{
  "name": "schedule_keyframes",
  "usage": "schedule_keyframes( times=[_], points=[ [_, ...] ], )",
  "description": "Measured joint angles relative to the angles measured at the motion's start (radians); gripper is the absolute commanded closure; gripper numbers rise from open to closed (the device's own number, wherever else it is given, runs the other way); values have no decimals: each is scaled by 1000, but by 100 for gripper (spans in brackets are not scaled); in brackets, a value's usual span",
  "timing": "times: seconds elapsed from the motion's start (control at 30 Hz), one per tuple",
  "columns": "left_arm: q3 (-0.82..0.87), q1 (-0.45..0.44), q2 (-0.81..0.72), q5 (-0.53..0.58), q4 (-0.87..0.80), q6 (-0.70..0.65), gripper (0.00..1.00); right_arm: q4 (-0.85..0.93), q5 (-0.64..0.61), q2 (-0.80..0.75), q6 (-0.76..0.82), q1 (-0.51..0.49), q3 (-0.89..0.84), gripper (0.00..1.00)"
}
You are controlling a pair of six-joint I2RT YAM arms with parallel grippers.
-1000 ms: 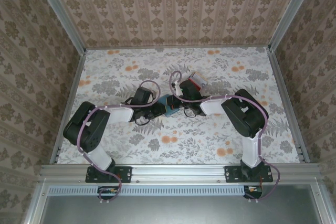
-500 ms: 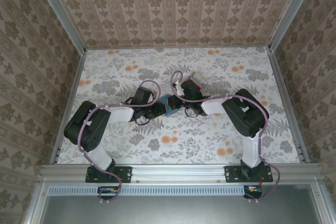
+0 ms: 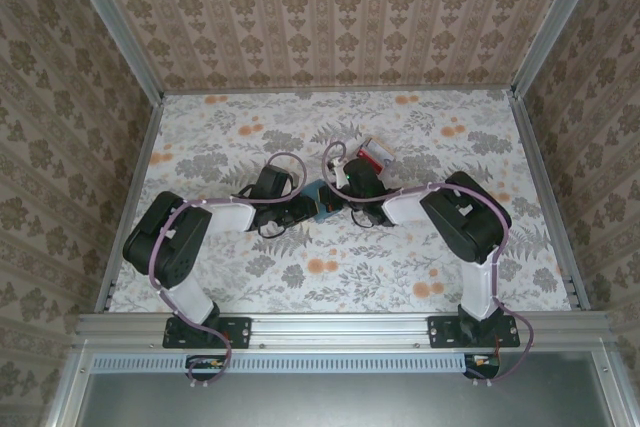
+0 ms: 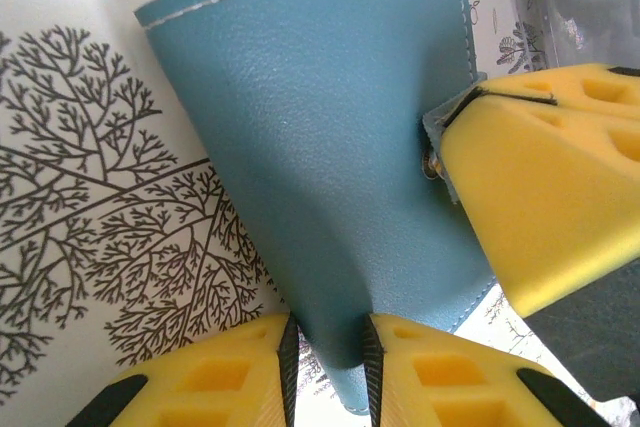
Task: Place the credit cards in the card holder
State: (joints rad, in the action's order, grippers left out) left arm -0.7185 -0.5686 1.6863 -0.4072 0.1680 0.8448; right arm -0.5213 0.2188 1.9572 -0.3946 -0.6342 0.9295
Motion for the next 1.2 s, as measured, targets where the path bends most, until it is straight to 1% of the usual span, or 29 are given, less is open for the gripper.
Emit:
schedule_keyframes(
  times=[0.23, 0.5, 0.97, 1.2],
  points=[
    [-2, 0, 2, -3, 1, 0, 74, -96, -94, -13, 16, -29, -70, 100],
    [-2, -8, 2, -9, 5, 0, 74, -136, -237, -47, 52, -81, -138, 100],
    [-3, -8, 1, -8, 4, -4, 74, -139, -333, -10, 143, -124, -115, 100],
    [-3, -8, 1, -8, 5, -8, 74, -199, -345, 27, 161, -130, -113, 100]
  ],
)
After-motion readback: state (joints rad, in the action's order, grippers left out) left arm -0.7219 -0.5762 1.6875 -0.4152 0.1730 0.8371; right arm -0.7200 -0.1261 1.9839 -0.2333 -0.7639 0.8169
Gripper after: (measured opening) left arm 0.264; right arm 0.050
